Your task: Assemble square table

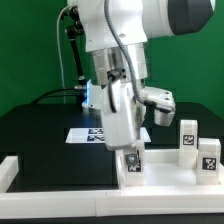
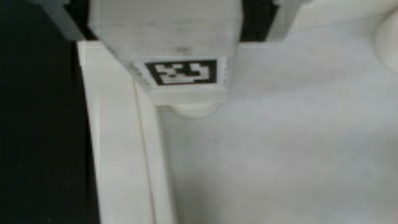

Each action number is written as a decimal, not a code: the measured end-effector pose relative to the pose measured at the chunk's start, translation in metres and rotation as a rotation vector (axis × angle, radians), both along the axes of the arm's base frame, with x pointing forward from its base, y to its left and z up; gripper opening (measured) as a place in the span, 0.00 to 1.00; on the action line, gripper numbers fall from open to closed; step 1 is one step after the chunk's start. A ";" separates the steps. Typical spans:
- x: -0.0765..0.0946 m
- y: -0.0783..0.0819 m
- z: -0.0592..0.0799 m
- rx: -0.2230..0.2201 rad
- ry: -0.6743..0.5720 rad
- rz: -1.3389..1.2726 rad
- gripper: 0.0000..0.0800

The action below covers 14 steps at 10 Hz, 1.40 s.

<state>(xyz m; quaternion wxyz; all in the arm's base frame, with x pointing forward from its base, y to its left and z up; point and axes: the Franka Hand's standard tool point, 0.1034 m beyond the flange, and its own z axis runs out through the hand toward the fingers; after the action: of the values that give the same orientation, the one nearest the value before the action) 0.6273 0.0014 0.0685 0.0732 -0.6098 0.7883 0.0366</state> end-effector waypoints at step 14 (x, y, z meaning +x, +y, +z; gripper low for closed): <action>0.001 0.012 -0.003 -0.225 -0.168 1.442 0.81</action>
Offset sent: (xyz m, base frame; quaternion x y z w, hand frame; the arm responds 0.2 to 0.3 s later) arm -0.0184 0.0193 -0.0018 -0.0235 0.0275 -0.2179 0.9753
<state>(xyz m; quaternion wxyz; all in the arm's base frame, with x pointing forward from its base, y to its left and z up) 0.6282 0.0130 0.0656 0.0281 -0.9815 0.1820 -0.0524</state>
